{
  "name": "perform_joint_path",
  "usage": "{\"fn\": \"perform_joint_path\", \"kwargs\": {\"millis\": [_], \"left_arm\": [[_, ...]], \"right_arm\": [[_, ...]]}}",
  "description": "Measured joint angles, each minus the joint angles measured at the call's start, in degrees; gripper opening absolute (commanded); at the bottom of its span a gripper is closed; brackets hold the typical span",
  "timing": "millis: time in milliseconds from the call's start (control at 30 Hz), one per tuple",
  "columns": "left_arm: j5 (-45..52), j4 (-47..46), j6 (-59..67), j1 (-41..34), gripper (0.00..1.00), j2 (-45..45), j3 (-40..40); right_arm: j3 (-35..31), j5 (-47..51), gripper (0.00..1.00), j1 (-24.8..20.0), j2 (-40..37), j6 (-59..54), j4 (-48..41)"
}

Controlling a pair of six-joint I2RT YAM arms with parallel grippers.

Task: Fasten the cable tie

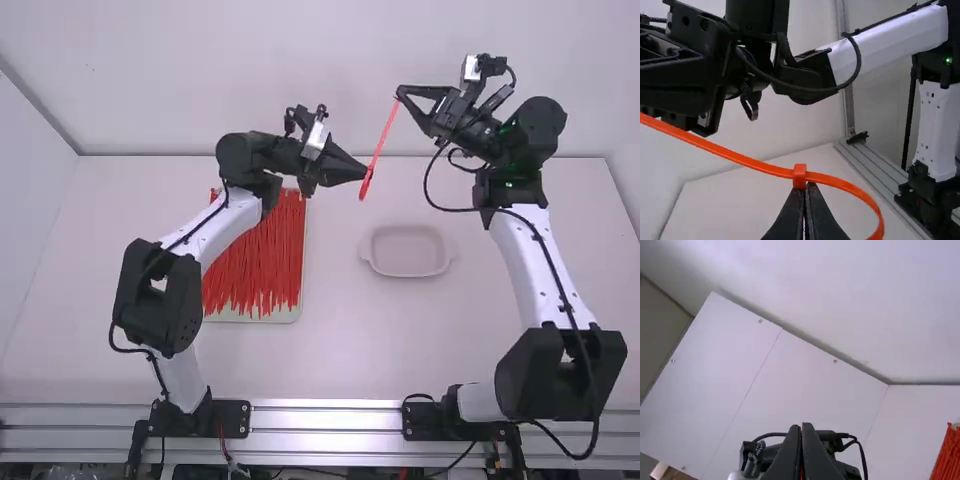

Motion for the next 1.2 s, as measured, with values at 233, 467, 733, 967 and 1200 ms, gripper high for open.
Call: {"fn": "perform_joint_path", "kwargs": {"millis": [233,467,733,967,1200], "left_arm": [[-0.4,0.0,-1.5,0.0,0.02,0.0,-1.4],[-1.1,0.0,-1.7,-0.5,0.02,0.0,-1.4],[-1.0,0.0,-1.7,-0.7,0.02,0.0,-1.4],[1.6,0.4,-1.7,-0.7,0.02,0.0,-1.6],[3.8,1.4,-1.9,-0.6,0.02,0.0,-1.7]], "right_arm": [[1.9,-0.7,0.0,-2.8,1.5,1.4,-0.5],[5.7,-1.4,0.0,-4.7,1.5,0.7,-4.6],[7.0,-1.2,0.0,-5.1,1.5,-0.3,-4.8],[7.3,0.6,0.28,-5.2,1.5,-1.2,-5.0],[7.9,-0.3,0.63,-4.1,1.5,-3.0,-6.0]]}}
